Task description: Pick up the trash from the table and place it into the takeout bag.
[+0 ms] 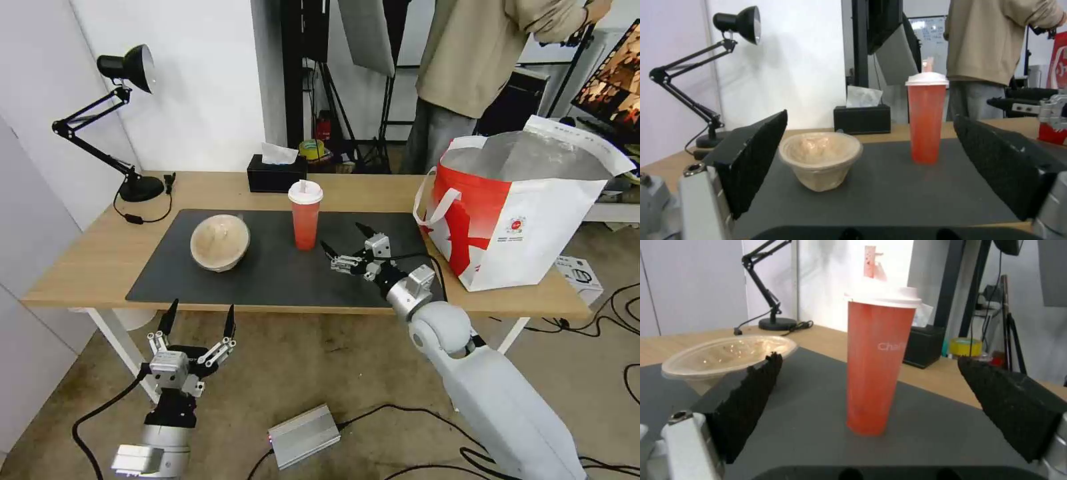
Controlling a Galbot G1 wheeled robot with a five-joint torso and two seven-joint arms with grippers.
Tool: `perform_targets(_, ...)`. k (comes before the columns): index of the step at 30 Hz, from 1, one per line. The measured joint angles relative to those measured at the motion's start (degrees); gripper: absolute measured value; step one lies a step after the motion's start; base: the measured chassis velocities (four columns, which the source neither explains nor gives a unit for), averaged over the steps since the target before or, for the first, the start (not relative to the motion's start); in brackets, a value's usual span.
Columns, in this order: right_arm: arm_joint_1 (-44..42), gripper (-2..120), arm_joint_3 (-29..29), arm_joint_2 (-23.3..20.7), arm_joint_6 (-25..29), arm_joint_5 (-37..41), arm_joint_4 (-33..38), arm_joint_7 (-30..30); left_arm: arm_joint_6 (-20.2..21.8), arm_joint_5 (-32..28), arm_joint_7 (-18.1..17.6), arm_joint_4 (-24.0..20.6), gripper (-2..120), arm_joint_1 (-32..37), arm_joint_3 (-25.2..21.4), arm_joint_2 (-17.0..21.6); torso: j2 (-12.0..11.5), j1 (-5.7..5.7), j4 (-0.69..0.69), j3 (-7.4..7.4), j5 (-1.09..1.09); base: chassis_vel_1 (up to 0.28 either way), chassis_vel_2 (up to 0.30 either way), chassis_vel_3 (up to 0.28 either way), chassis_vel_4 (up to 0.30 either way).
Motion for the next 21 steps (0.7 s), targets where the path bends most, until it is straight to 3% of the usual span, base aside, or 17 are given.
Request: perform_targets(21,4.2,100,-4.0,4.5,0.3,-1.4,-7.0,-0.2,-0.4,-0.2,-0.1,0.0,100,0.7,-0.6,-0.3,0.0,0.0,0.0,0.0,0.0,0.0,0.0,0.0,0.0)
